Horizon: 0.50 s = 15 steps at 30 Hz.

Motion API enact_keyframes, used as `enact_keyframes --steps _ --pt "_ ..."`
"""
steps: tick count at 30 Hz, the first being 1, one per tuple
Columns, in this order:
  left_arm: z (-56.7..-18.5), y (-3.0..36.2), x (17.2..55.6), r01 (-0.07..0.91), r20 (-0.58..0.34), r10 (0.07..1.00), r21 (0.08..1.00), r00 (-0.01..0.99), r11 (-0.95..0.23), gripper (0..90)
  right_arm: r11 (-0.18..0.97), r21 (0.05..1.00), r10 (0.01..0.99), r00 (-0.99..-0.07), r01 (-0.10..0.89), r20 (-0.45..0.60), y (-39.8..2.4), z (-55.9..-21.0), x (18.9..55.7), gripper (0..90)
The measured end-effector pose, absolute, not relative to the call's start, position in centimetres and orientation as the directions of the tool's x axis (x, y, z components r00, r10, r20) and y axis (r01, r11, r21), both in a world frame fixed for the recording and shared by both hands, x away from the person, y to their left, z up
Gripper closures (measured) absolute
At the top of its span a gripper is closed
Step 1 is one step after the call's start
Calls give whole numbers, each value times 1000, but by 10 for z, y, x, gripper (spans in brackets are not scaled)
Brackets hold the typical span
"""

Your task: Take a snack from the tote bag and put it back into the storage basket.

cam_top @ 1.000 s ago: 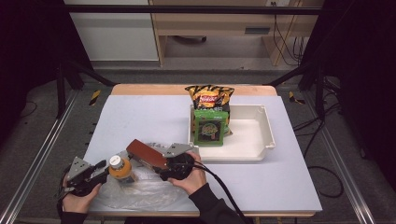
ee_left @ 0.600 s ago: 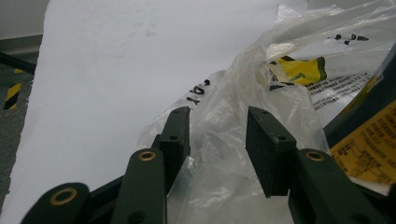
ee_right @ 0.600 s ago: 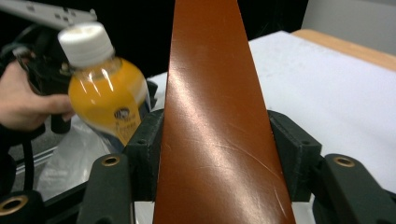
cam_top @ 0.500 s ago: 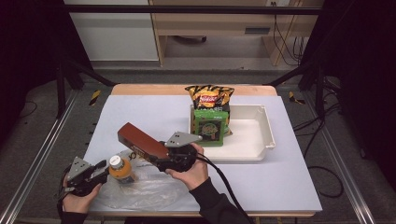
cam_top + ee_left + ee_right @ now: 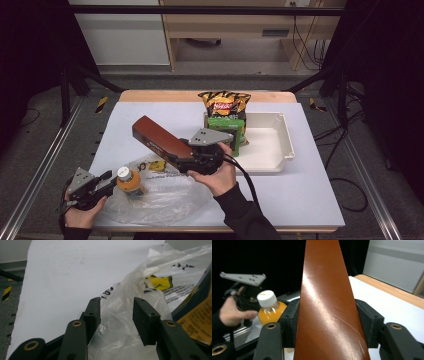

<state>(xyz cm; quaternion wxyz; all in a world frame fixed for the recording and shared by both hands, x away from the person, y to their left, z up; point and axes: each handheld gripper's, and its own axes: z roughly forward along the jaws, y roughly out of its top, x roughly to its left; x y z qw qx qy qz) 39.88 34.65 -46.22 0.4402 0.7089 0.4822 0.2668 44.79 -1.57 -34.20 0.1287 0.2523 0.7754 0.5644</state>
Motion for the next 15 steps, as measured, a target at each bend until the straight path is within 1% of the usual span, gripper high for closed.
enact_keyframes --steps 3,7,12,15 --pt "-458 348 397 436 -51 916 889 397 -140 541 242 937 550 -831 252 81 -28 -342 448 435" --pt "-445 352 392 401 -80 914 911 398 -95 495 245 932 571 -817 265 83 -47 -344 448 435" --pt "-434 357 387 373 -106 917 927 384 -49 400 259 926 597 -799 276 71 -72 -348 448 435" --pt "-431 358 386 363 -100 922 931 373 -46 353 266 922 609 -791 281 65 -88 -350 448 435"
